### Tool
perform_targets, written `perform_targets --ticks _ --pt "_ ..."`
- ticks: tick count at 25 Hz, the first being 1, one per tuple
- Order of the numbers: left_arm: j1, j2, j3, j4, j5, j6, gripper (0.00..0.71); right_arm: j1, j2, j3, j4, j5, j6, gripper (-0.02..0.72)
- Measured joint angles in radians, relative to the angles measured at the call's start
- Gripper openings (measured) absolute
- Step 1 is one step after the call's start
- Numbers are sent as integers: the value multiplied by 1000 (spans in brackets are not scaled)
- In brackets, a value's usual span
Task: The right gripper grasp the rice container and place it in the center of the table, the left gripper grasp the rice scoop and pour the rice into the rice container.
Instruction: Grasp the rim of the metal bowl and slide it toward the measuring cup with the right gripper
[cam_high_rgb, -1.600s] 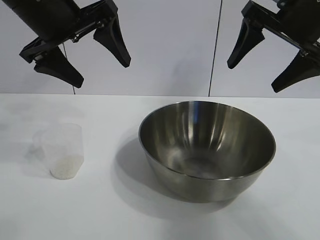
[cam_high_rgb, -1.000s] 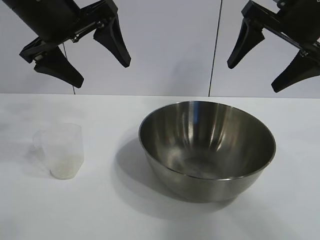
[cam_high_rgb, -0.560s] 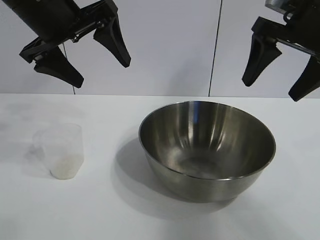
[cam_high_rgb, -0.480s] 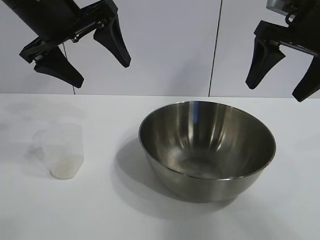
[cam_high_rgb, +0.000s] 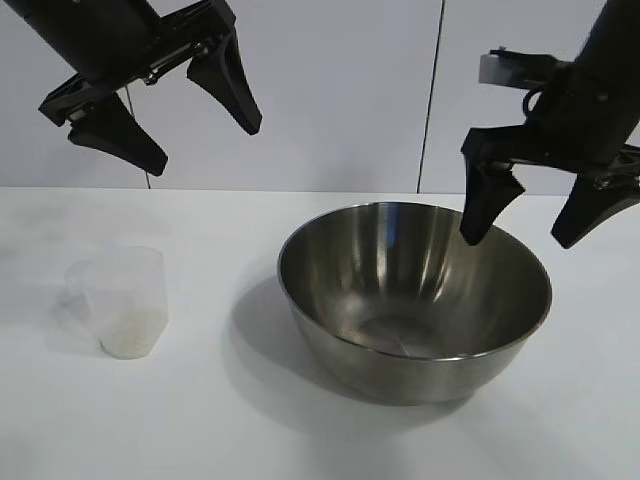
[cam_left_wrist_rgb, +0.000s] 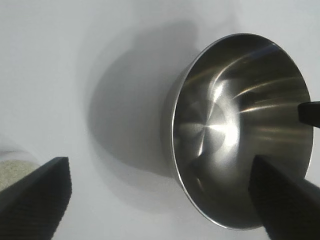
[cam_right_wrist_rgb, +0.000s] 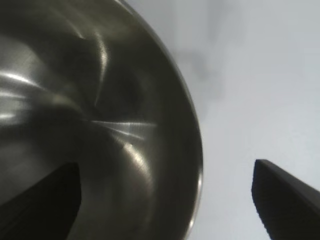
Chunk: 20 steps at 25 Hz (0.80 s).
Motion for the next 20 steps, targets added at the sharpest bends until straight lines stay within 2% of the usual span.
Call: perform_targets --ticks 10,20 --pt "0 0 0 0 0 0 694 11 100 0 -14 -61 42 637" --pt "0 0 0 0 0 0 694 11 114 1 -19 -78 68 451"
